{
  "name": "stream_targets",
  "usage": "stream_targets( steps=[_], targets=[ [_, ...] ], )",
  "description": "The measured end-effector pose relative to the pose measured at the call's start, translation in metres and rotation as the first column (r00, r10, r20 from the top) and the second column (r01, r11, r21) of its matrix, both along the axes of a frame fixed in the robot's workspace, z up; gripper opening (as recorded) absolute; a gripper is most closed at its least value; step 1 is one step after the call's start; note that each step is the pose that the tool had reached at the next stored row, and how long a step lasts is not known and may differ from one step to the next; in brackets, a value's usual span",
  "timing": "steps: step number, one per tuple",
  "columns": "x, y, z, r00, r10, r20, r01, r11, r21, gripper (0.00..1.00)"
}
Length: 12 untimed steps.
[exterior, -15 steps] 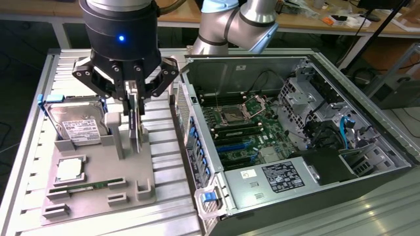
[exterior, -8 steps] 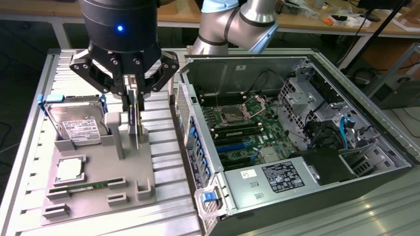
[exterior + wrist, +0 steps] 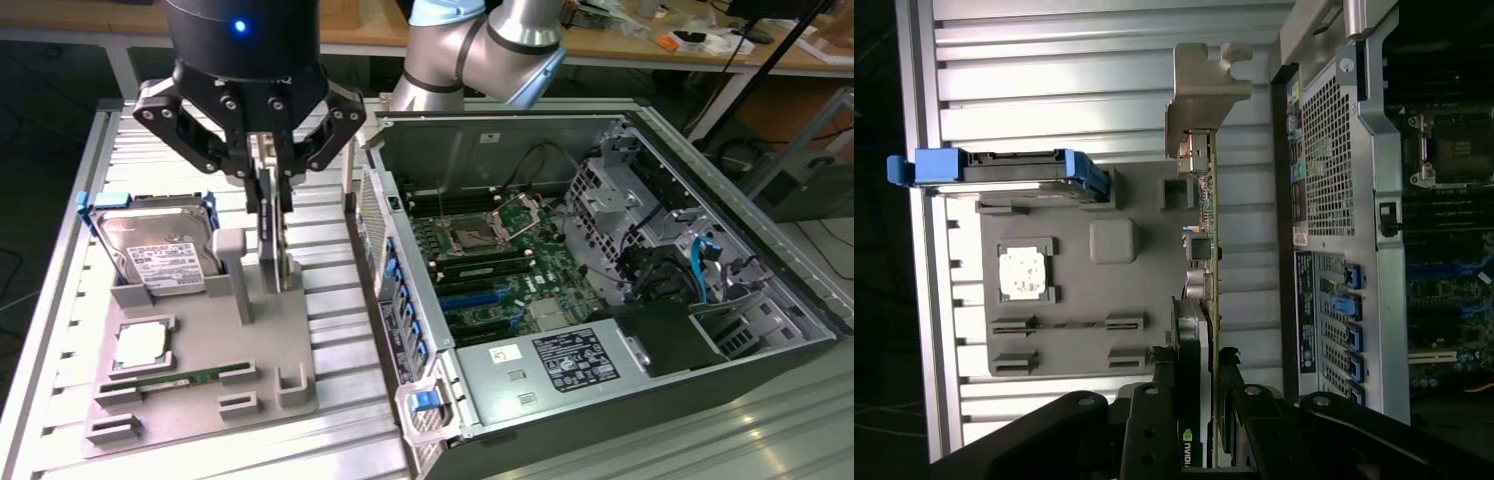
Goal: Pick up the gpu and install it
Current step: 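Pick up the gpu and move the gpu toward the slot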
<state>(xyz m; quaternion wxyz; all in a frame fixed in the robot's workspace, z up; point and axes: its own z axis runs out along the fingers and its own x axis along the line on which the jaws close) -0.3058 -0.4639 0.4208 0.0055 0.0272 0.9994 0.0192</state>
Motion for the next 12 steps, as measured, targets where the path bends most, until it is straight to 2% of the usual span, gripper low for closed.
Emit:
stream_targets(
  steps=[8,12],
  targets=[
    [0.0,0.0,0.0124,1.0,0.0,-0.0001,0.0,1.0,-0.0001,0.27],
    [0.0,0.0,0.013,1.0,0.0,0.0,0.0,1.0,0.0002,0.27]
  ],
)
